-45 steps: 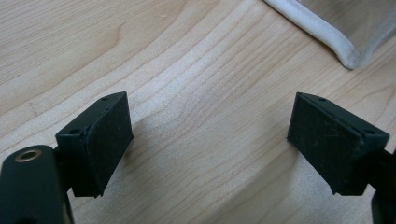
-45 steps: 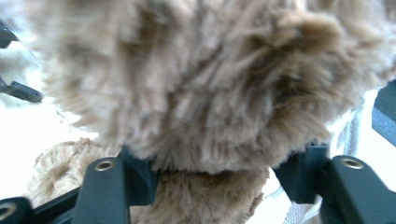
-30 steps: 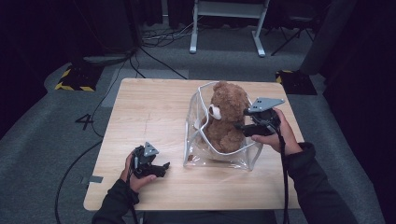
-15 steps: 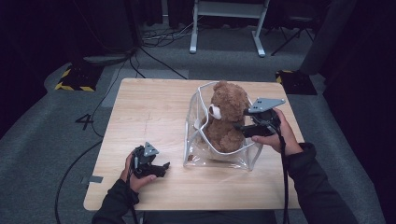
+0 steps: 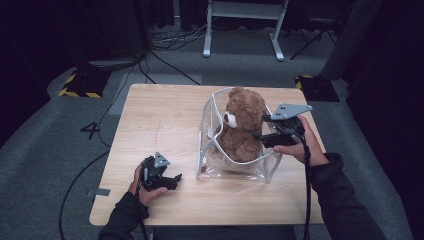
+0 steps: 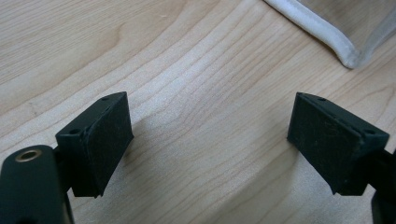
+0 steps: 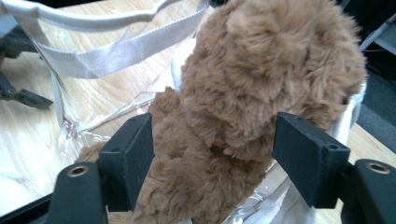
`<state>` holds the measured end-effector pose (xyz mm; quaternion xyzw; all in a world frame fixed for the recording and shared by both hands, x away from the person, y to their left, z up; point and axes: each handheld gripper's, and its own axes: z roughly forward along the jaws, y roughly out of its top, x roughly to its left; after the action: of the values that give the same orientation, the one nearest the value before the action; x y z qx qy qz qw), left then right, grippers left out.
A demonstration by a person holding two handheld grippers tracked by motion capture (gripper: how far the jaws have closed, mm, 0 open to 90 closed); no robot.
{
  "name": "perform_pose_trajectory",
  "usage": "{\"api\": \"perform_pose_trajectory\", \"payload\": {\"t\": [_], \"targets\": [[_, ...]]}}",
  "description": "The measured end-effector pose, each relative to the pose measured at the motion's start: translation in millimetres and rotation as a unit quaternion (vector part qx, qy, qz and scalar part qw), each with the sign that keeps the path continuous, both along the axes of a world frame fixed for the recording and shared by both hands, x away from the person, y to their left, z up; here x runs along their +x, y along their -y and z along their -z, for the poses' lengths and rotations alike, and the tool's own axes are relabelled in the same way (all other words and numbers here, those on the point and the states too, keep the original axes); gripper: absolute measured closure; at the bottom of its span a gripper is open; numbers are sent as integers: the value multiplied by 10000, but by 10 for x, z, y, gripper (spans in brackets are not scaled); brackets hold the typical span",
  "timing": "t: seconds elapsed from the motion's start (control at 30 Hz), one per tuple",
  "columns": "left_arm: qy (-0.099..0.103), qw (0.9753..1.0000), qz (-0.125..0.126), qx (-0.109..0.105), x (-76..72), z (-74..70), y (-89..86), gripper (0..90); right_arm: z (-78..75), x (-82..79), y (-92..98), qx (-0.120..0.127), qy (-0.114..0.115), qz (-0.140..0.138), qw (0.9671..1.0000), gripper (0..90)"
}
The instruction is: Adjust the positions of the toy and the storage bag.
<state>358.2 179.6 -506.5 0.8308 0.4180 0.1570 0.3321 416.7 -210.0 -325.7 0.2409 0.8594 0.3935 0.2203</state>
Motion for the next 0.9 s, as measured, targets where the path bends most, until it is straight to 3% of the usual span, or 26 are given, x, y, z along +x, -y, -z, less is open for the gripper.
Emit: {"api": "perform_pose_trajectory", "payload": {"t": [0.9], "targets": [[-1, 10000, 1, 0, 0, 0, 0, 139, -163, -100, 418, 185, 215, 317, 9991, 284]]}}
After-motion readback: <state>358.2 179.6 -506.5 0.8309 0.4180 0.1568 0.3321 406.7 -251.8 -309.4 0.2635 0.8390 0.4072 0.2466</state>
